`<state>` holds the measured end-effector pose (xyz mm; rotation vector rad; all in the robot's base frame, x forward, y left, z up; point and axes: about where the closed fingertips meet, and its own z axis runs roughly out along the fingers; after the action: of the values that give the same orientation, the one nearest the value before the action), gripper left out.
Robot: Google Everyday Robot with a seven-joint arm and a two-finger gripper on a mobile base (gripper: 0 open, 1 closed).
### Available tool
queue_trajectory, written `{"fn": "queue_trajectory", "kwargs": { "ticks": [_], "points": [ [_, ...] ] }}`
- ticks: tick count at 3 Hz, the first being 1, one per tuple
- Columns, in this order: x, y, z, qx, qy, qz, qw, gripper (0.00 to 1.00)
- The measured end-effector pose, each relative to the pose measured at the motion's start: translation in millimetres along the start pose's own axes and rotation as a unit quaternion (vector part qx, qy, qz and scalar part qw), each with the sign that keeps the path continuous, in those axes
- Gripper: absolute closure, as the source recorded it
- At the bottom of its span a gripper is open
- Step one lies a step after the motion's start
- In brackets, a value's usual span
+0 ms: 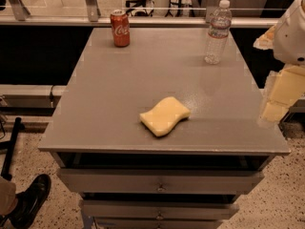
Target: Move water bottle near coke can
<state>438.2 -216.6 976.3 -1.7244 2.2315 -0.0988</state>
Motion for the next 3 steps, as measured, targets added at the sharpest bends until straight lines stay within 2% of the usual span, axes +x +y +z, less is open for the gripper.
{"fn": "queue_trajectory", "kwargs": {
  "ticks": [1,2,3],
  "points": [
    [0.0,0.0,0.0,0.0,0.0,0.0,1.0,0.0],
    [4.1,-12.4,5.7,0.015,-0.006,0.006,0.9998,0.0],
    [26.9,-63.0,34.9,0.065,-0.032,0.031,0.9969,0.0]
  ]
}}
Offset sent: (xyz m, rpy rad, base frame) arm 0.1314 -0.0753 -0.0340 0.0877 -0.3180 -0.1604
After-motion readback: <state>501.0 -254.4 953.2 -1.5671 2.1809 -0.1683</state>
